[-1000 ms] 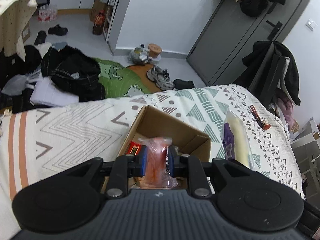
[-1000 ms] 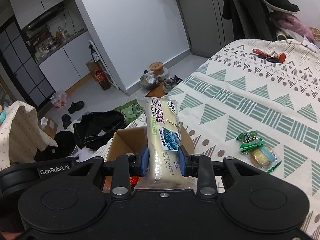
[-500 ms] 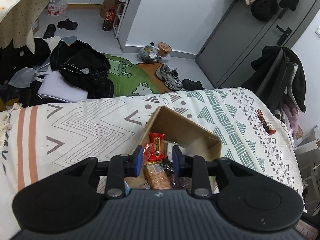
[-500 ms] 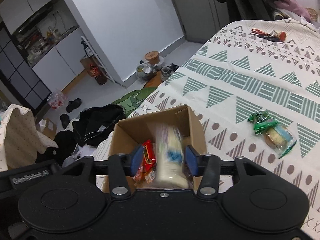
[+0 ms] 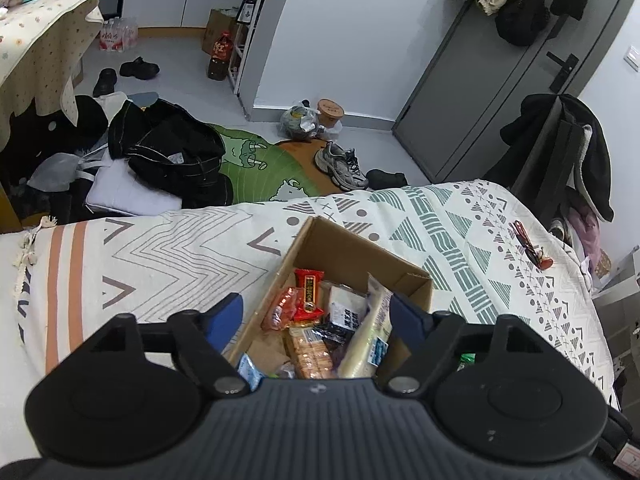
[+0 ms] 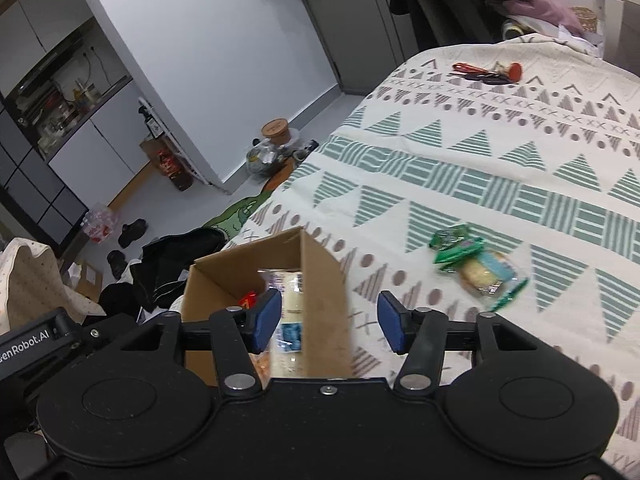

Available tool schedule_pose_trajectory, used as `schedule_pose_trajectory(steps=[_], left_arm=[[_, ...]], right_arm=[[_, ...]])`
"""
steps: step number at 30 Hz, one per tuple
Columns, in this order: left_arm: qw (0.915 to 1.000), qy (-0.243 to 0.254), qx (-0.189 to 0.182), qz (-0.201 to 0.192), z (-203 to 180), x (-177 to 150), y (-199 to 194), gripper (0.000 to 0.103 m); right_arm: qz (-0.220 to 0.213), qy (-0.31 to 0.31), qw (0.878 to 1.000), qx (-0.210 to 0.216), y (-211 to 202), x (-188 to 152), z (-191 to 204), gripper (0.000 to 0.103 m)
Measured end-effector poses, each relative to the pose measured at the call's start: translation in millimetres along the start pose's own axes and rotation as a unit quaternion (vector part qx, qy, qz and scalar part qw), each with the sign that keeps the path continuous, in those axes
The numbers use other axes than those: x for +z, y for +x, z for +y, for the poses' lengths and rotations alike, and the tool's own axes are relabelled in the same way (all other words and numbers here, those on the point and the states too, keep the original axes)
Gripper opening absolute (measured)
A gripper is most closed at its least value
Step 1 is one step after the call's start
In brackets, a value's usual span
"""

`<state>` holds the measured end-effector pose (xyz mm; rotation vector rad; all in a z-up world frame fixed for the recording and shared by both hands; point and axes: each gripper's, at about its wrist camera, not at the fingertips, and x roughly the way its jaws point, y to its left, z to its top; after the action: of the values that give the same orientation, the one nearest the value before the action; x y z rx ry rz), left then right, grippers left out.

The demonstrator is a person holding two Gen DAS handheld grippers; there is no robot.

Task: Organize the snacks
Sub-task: 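Carry both packets over the cardboard box and open both tools to drop them, then move both open tools back from the box to the last two snacks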

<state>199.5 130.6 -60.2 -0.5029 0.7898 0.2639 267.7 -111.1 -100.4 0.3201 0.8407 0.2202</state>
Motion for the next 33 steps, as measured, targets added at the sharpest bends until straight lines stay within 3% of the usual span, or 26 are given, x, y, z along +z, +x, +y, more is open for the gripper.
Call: schedule_pose_trajectory(steps=[7, 12, 33], left_arm=[[0.9999, 0.015, 0.003, 0.004, -17.6, -12.9, -5.8, 0.086], [0.9997, 0.025, 0.004, 0.006, -31.5, -23.1, -8.1, 0.090], [0.9968, 0.077, 0.010, 0.019, -104.1, -66.9, 0.0, 0.092]], right_arm=[[-0.002, -0.009, 1.000, -0.007, -13.5, -0.7, -18.8, 0.065], [-0.011, -0.023, 1.000, -0.008, -25.2, -1.7, -32.3, 0.078], [-0.027, -0.047, 0.998, -0.012, -50.8, 2.1, -112.4, 0.088]])
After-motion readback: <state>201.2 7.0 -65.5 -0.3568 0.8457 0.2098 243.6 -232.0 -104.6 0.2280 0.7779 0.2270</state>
